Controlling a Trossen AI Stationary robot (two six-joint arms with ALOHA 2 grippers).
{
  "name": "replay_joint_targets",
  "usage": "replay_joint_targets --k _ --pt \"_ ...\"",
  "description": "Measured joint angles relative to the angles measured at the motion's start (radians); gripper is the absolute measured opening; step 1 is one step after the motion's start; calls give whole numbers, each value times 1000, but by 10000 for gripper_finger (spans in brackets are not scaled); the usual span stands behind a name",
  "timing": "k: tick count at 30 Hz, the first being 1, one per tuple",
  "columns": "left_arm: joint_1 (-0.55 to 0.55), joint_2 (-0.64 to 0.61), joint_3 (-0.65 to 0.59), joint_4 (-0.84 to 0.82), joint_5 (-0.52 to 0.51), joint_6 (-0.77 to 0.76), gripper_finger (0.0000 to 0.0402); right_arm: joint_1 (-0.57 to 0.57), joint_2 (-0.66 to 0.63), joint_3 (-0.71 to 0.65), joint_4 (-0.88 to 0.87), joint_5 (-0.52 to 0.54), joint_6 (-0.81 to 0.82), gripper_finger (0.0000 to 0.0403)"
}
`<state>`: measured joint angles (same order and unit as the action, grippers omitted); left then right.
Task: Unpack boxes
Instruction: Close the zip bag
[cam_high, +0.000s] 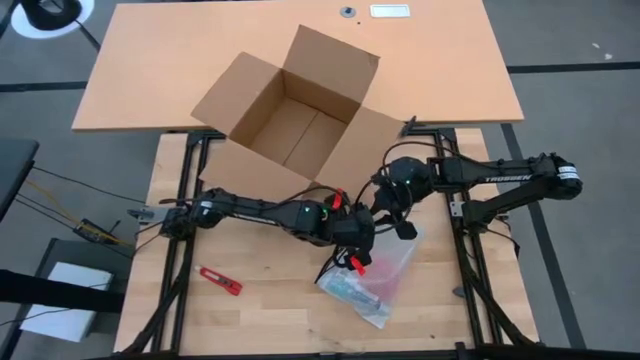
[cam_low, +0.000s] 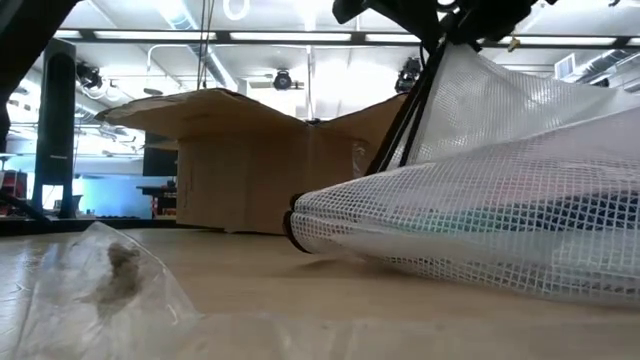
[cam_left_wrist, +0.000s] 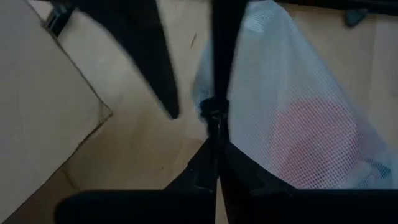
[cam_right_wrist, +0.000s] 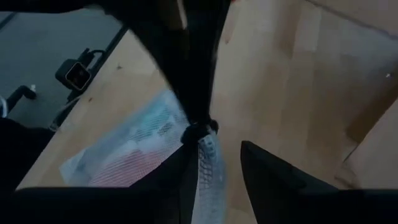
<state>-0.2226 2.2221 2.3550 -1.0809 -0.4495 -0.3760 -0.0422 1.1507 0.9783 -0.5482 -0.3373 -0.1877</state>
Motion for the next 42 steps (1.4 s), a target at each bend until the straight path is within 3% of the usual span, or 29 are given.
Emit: replay_joint_targets --k 12,18,23,28,34,42 --pt "2 -7 0 -69 -6 -24 13 1 -3 5 -114 21 99 142" --pt "2 -7 0 -61 -5 -23 13 1 -7 34 16 20 108 171" --pt "2 -7 0 -49 -5 -23 13 3 57 34 49 21 68 170" --pt "2 -7 0 -44 -6 -22 14 10 104 33 49 1 58 138" --pt "2 -7 0 -43 2 -22 27 22 99 33 58 1 53 21" --pt "6 -23 -1 -50 24 -29 91 22 96 32 68 -1 52 15"
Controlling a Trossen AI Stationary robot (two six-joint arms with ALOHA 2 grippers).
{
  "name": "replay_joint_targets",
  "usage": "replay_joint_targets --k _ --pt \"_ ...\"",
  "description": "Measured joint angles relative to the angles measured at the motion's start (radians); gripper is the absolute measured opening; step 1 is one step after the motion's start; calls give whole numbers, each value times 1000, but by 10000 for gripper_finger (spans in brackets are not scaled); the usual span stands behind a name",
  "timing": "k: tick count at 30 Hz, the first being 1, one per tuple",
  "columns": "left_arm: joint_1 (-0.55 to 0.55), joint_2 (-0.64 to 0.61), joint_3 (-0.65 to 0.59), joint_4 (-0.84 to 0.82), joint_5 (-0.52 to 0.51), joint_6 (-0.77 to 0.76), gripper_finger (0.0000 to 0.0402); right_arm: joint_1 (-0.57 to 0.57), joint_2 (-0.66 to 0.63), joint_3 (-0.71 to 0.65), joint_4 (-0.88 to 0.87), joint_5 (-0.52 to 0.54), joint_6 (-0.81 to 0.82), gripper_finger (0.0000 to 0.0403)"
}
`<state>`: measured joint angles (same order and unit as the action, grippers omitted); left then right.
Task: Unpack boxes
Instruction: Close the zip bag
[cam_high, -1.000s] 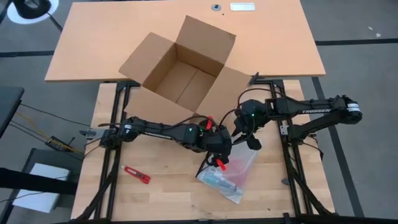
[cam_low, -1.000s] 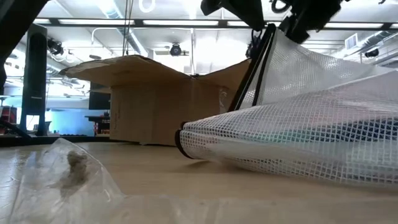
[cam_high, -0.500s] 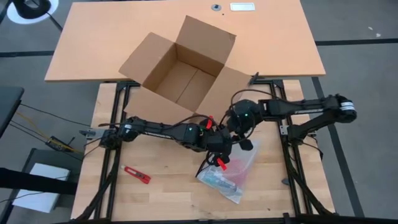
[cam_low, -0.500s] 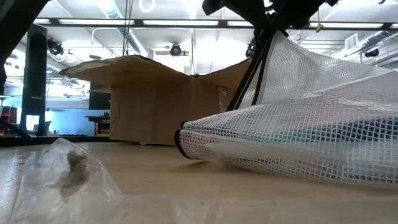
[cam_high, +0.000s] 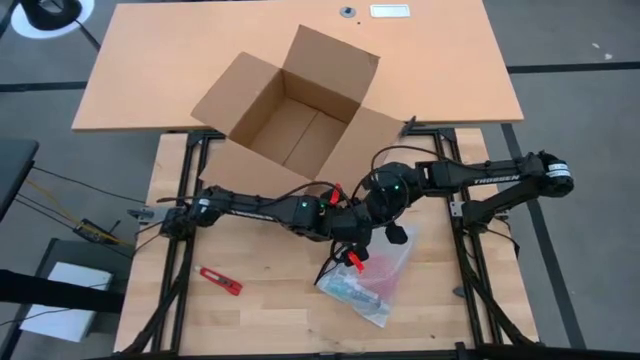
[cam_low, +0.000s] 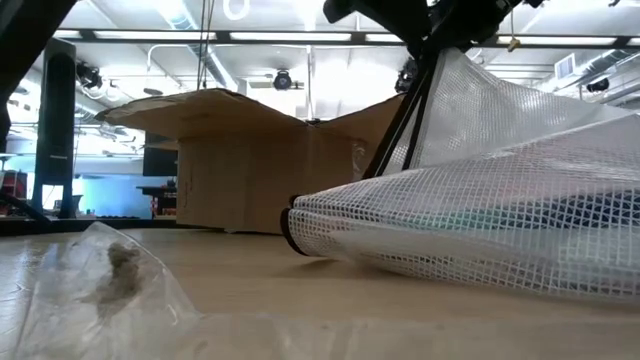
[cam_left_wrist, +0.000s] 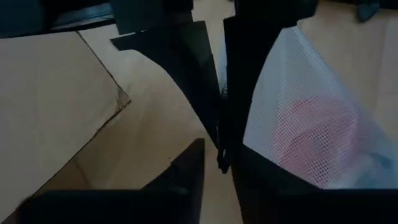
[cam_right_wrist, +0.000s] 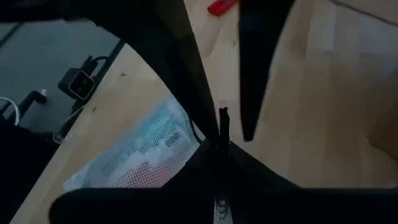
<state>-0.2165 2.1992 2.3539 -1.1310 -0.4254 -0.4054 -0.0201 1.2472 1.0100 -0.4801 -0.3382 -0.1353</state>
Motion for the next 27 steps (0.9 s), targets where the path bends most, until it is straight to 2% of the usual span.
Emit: replay_joint_targets --k 5,11,16,20,27 --pt "-16 -54 1 -72 37 -121 131 -1 -1 0 9 33 1 17" --pt "-61 -64 -7 -171 -14 -237 137 -3 -1 0 27 32 0 13" --pt "-68 -61 -83 -85 -57 -287 137 -3 -1 0 33 31 0 13" --pt "-50 -63 -147 47 -63 -280 137 -3 -1 0 34 31 1 13" --pt "-23 -62 -167 37 -80 -270 137 0 -1 0 32 31 3 13"
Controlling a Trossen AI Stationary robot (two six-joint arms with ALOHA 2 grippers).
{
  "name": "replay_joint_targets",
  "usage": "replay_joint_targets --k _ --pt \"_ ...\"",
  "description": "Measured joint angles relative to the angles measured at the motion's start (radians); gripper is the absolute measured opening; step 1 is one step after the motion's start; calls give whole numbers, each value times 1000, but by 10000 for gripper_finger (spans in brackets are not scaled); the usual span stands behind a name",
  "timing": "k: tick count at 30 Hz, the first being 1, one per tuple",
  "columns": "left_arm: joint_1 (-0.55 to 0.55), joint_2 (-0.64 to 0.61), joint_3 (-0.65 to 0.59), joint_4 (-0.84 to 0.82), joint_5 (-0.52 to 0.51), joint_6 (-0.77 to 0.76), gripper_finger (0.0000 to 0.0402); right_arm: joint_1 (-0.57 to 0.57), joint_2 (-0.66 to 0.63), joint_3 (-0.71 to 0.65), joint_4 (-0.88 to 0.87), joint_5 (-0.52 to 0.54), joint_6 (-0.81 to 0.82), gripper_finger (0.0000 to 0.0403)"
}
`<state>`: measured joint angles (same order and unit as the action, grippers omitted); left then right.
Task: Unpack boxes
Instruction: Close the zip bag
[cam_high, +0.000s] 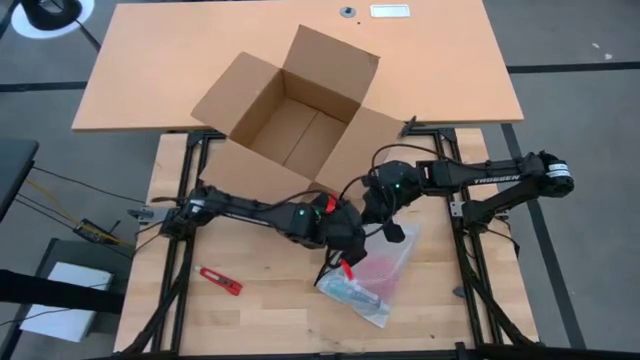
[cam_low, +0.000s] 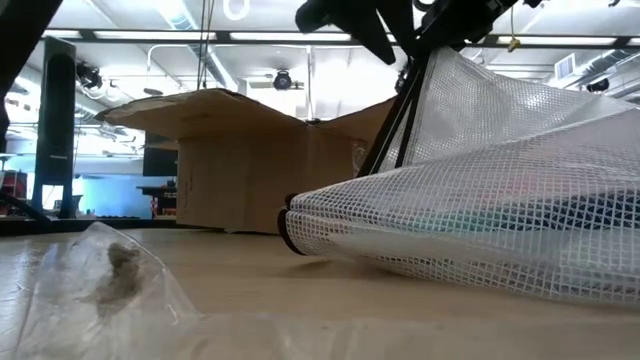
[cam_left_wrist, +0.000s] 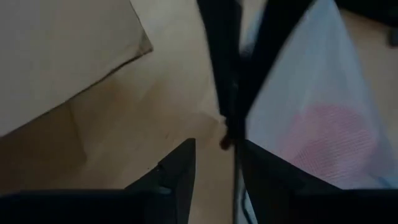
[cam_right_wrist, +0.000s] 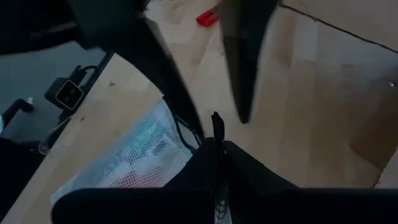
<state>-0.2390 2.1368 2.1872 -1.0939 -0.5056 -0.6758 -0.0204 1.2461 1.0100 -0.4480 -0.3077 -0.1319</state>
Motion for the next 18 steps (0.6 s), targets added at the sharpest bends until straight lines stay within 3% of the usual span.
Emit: replay_joint_targets --k 6,11,18 --pt "23 0 0 8 31 71 135 0 0 0 -1 -1 0 13" --pt "42 0 0 38 137 134 118 0 0 0 -1 -1 -1 13" --pt "57 0 0 32 101 130 92 0 0 0 -1 2 -2 13"
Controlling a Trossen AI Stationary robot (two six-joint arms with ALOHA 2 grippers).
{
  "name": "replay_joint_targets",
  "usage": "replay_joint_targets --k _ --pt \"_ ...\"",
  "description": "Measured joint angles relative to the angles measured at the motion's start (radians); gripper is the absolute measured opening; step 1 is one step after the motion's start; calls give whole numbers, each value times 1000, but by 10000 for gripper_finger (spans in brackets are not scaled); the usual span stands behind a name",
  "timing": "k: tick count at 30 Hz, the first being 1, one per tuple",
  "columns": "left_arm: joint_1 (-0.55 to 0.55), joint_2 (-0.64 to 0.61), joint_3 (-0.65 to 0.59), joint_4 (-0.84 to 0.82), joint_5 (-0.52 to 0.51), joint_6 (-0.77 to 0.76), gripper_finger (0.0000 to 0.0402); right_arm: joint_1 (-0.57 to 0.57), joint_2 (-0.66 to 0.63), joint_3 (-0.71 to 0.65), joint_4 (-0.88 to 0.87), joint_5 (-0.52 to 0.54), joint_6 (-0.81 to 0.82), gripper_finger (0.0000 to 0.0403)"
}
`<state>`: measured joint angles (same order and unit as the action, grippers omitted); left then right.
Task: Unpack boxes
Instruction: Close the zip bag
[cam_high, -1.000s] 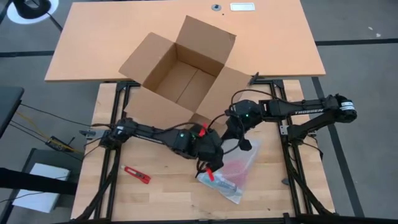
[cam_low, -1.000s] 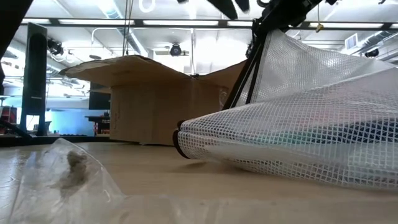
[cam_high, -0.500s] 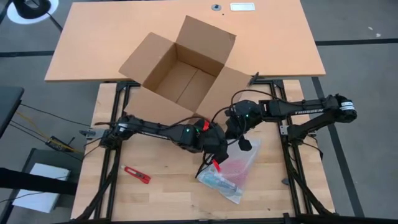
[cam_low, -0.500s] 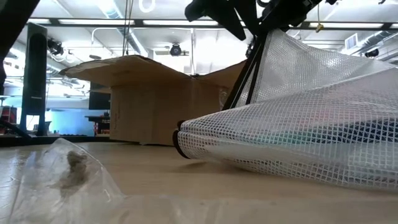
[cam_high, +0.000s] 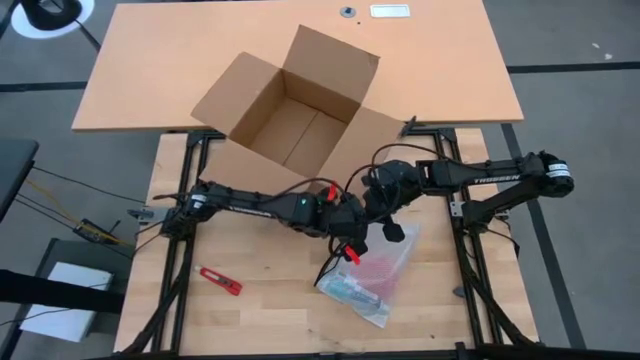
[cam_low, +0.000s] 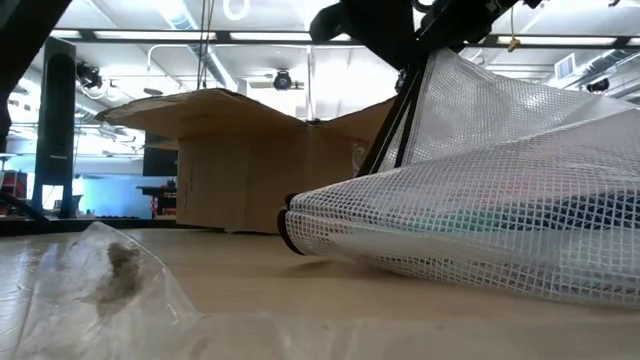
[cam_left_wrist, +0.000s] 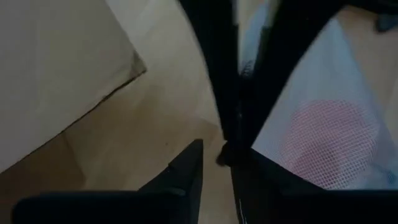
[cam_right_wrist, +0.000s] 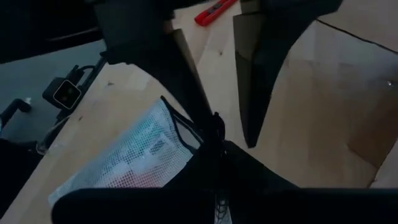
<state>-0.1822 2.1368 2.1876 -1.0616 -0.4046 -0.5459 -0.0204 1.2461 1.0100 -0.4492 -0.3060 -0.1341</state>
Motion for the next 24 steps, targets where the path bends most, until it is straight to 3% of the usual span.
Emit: replay_joint_targets --k 5,11,14,19,24 --pt "0 0 0 -7 -3 -10 83 0 0 0 0 -2 -7 13" --pt "6 0 0 -8 -14 -9 11 0 0 0 5 -2 -8 13" --pt "5 2 25 -54 36 -21 7 0 0 0 5 -3 -8 13" --pt "-12 -2 172 -178 141 -66 5 -1 0 1 4 -3 -2 15" --pt "-28 -39 138 -72 208 -35 4 -1 -1 1 16 -3 10 30"
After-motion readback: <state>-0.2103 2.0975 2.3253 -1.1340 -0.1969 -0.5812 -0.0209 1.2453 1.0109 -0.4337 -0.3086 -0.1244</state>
